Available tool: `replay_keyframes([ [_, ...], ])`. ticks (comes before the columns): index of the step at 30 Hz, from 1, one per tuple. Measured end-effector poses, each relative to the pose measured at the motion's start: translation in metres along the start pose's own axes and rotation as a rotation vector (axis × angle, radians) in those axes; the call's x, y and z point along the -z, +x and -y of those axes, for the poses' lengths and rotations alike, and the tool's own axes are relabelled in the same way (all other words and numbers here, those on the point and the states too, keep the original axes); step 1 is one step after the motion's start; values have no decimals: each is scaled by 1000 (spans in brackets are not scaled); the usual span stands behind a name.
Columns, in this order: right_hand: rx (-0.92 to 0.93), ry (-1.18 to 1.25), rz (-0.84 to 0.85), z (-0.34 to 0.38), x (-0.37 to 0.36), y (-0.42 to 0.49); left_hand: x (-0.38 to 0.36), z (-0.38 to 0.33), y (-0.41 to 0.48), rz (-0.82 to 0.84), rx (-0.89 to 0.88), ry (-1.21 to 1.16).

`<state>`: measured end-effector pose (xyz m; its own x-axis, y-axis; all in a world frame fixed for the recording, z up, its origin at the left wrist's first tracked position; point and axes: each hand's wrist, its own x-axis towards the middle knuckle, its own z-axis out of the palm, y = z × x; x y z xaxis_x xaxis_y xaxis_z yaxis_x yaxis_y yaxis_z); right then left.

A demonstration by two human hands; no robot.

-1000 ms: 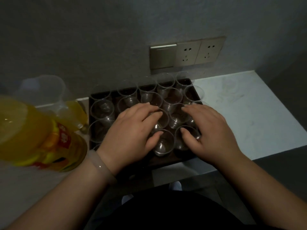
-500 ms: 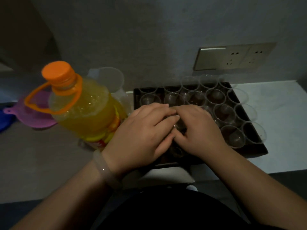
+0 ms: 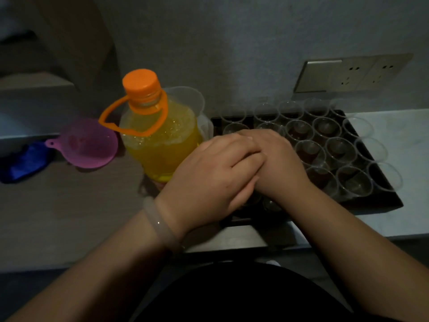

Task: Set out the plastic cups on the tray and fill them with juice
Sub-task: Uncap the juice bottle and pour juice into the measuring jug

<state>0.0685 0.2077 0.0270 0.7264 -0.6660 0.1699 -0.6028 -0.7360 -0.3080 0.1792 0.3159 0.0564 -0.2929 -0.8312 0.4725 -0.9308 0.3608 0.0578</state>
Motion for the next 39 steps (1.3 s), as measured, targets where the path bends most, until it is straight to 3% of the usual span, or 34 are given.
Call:
replay_keyframes([
  [7, 35, 14, -5, -2, 5, 16, 17, -3, 0, -116, 58, 17],
  [12, 83, 224, -176, 7, 31, 20, 47, -3, -8, -274, 140, 101],
  [17, 156, 298, -272, 29, 43, 25, 59, 10, -31, -315, 207, 219],
  [23, 233, 409, -410, 74, 45, 42, 70, 42, -59, -341, 204, 160],
  [29, 297, 377, -354, 112, 46, 65, 67, 75, -81, -298, 185, 73],
  [32, 272, 208, -293, 123, 46, 71, 59, 90, -97, -249, 126, 45],
  [39, 152, 139, -385, 137, 50, 69, 40, 109, -107, -226, 82, -15],
])
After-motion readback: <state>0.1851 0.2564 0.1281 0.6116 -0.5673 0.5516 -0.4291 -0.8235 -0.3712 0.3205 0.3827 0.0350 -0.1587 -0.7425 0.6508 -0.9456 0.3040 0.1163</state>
